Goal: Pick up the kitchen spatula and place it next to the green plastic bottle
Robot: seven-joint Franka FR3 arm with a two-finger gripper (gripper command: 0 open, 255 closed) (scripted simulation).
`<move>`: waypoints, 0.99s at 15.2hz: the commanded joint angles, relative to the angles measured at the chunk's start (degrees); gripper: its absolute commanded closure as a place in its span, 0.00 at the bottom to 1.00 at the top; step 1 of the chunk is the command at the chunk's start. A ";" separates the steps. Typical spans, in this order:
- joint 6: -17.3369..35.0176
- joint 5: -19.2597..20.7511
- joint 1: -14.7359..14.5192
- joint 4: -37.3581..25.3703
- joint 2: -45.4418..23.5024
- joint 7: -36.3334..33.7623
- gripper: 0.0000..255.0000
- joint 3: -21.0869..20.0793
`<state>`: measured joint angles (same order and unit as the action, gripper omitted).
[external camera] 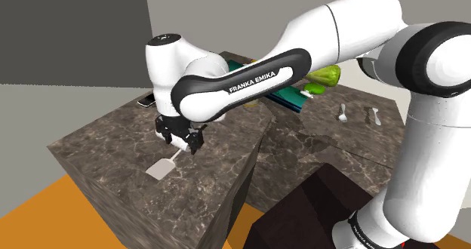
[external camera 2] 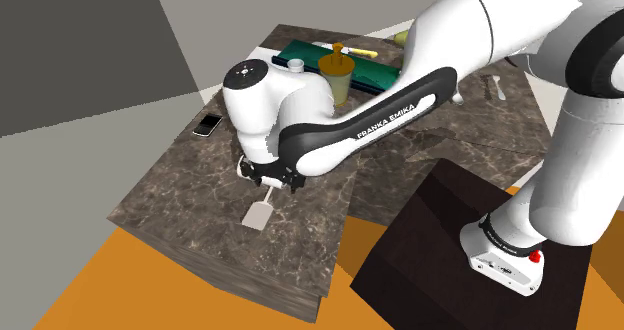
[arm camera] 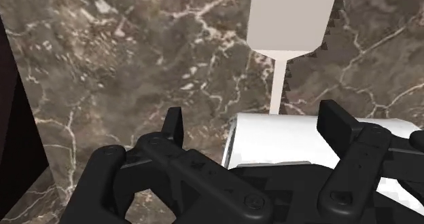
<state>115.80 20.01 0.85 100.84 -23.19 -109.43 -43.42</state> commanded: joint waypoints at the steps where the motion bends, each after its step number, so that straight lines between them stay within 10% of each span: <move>1: -1.11 3.48 -3.29 -5.45 -5.28 -4.53 0.00 2.65; 15: 2.69 6.25 -4.85 -5.12 -9.30 -6.92 0.00 4.89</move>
<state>118.57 26.16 -4.09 95.77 -32.29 -116.34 -38.78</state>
